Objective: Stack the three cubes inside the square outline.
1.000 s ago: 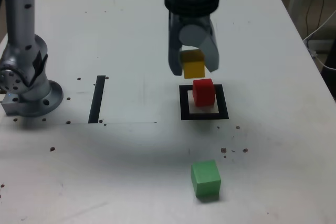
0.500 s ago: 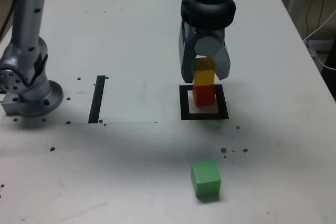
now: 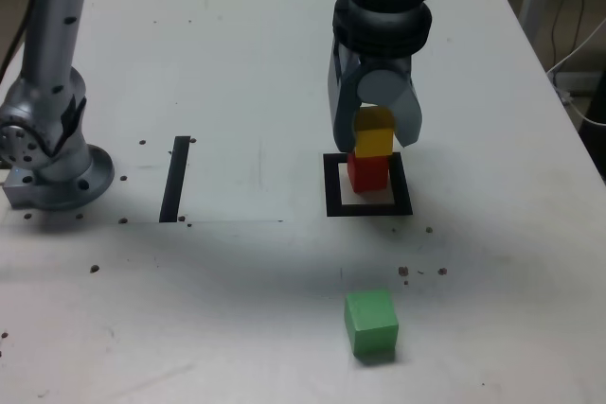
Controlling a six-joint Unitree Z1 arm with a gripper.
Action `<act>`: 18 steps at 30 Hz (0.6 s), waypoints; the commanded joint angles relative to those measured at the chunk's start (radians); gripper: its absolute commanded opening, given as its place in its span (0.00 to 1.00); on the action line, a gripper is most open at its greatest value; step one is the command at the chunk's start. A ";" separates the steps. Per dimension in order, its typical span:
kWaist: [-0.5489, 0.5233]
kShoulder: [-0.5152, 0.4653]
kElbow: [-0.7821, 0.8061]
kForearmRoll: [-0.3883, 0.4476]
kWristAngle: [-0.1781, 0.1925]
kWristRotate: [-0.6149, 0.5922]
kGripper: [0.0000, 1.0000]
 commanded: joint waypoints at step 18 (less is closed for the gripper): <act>0.011 0.025 0.025 -0.007 -0.019 -0.002 0.39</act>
